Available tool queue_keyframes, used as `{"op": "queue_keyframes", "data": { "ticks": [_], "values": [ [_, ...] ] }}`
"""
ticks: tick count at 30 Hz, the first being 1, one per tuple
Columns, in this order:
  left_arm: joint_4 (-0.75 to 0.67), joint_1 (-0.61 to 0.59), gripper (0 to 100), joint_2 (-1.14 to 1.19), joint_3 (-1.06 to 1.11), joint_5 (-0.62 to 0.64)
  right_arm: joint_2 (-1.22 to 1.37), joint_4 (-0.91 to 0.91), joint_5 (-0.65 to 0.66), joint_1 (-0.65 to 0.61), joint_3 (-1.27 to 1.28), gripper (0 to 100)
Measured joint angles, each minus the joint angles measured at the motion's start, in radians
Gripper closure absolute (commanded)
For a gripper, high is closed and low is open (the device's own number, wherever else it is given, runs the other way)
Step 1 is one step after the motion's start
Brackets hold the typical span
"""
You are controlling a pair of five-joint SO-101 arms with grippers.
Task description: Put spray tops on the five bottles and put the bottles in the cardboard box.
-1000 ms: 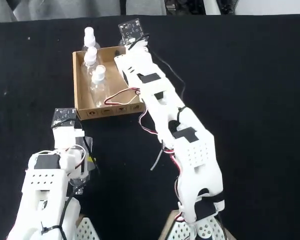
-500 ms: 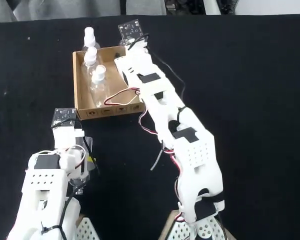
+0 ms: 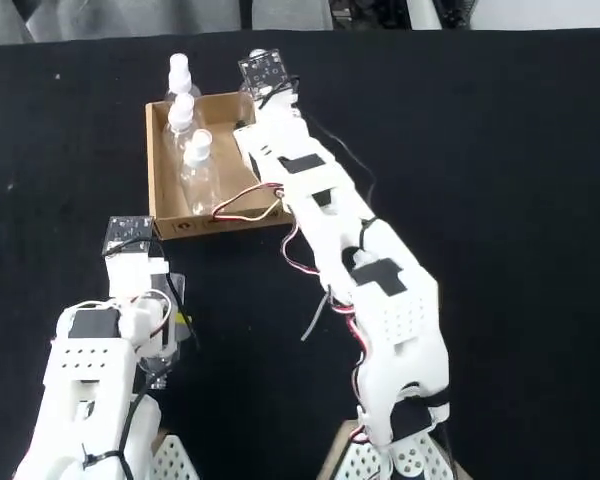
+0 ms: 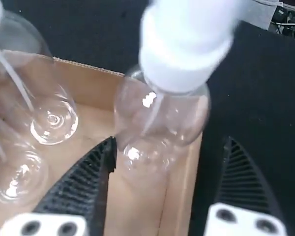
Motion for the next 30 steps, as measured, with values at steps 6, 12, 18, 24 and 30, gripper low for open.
{"op": "queue_keyframes", "data": {
  "ticks": [6,12,18,24,30],
  "values": [
    [0.0,0.0,79,0.0,0.0,0.0,-0.072,0.0,0.0,0.002,0.078,71.8],
    [0.0,0.0,79,0.0,0.0,0.0,-0.147,0.0,0.0,0.002,0.16,71.8],
    [0.0,0.0,79,0.0,0.0,0.0,-0.209,0.0,0.0,0.002,0.222,72.1],
    [0.0,0.0,79,0.0,0.0,0.0,-0.287,0.0,0.0,0.002,0.304,72.2],
    [0.0,0.0,79,0.0,0.0,0.0,-0.416,0.0,0.0,0.002,0.4,72.2]
  ]
}}
